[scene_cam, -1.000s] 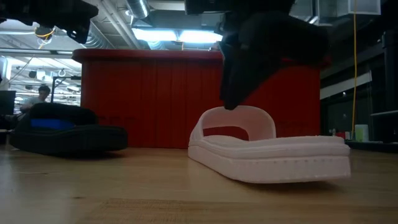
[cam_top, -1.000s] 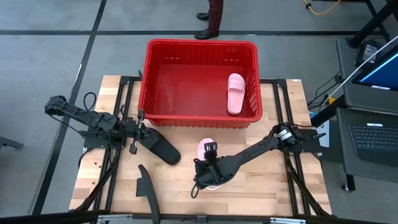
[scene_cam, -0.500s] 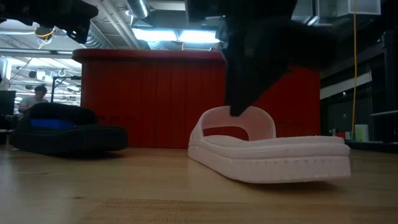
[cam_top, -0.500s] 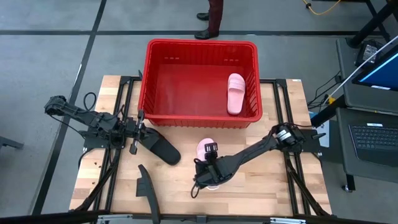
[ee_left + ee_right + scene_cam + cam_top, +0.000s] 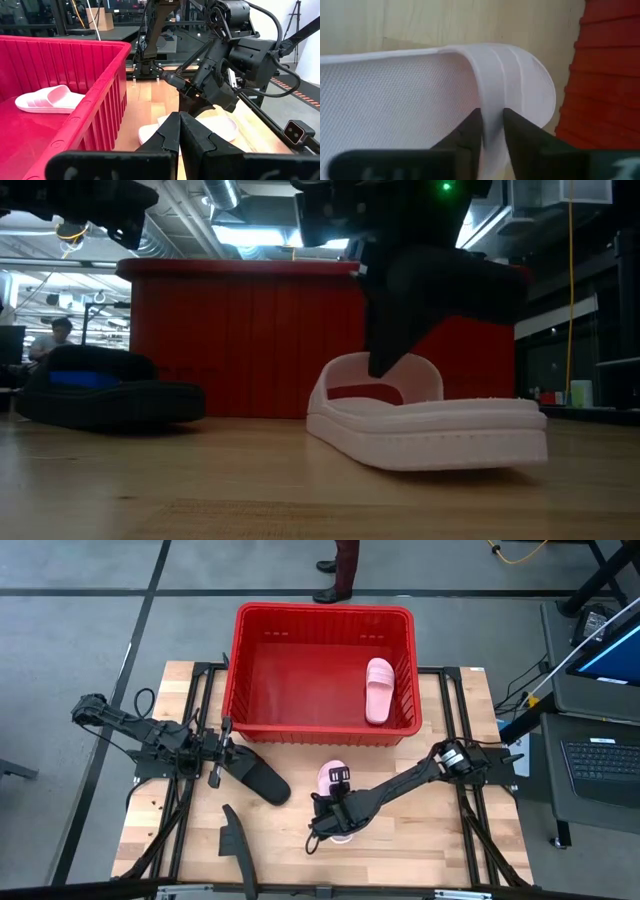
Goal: Pick and place slides into bin
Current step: Put the pink slide into the red container
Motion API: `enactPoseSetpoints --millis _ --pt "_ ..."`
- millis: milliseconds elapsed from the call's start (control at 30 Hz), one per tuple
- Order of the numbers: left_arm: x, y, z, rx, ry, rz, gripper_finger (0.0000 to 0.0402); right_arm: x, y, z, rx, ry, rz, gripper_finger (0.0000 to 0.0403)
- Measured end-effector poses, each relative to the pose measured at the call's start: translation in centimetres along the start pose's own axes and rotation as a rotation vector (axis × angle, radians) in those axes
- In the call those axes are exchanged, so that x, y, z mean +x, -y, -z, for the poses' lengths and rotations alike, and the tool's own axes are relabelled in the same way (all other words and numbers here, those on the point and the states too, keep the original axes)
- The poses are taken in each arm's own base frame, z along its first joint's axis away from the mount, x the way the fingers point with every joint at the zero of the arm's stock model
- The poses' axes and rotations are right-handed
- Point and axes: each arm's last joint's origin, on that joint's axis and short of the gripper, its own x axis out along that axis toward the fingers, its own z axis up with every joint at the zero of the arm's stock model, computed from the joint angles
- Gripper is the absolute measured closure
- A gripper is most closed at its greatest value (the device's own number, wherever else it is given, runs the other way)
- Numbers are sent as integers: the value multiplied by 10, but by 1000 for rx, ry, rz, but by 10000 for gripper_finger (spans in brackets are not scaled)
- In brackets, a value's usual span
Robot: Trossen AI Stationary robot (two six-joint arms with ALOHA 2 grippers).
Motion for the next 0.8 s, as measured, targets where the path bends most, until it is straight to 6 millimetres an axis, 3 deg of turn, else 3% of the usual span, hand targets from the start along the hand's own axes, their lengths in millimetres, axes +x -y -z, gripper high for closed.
enactPoseSetpoints --millis 133,367,633,800 --pt "0 0 0 -3 0 0 398 0 0 0 30 -4 -1 387" --pt "0 0 0 -3 0 0 398 -8 -3 2 -4 -18 -9 391" --pt "0 0 -7 -1 67 11 398 -54 1 -8 -24 42 -28 391" --pt "-1 1 -12 70 120 17 400 -88 14 -10 -53 83 67 391"
